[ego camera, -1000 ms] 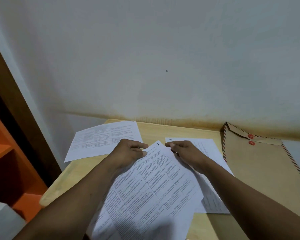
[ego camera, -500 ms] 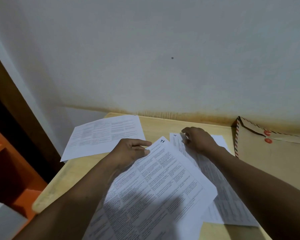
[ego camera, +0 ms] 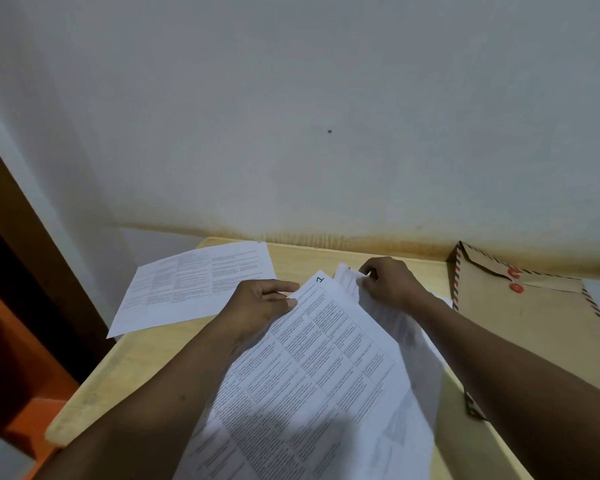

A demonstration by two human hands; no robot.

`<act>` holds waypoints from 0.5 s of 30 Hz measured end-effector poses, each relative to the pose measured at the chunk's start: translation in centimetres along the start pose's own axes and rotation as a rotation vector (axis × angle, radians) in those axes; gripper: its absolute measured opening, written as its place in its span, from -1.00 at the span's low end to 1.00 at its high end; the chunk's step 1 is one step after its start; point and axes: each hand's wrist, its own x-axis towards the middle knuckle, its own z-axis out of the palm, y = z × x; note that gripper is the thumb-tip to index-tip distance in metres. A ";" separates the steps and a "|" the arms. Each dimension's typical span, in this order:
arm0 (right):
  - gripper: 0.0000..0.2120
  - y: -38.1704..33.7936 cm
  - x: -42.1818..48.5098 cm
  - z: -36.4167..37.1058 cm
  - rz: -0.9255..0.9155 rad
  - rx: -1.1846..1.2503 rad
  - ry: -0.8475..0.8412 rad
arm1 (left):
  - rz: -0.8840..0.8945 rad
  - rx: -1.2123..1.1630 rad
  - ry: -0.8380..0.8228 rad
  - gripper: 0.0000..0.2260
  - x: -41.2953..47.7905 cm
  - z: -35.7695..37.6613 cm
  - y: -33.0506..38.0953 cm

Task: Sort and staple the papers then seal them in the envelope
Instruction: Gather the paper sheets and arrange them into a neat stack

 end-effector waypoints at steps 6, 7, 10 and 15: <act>-0.79 -0.9 -1.0 -2.3 0.061 0.333 -0.028 | 0.071 -0.027 0.021 -0.76 0.9 1.6 1.0; -0.78 -0.9 -1.3 -2.4 0.072 0.361 -0.054 | 0.074 -0.021 0.018 -0.76 0.9 1.8 1.0; -0.75 -1.1 -2.1 -2.5 0.073 0.504 -0.048 | 0.064 0.048 0.020 -0.76 0.7 2.5 0.6; -0.70 -1.4 -2.8 -2.5 0.050 0.738 0.033 | 0.069 0.150 0.067 -0.78 1.0 2.9 -0.2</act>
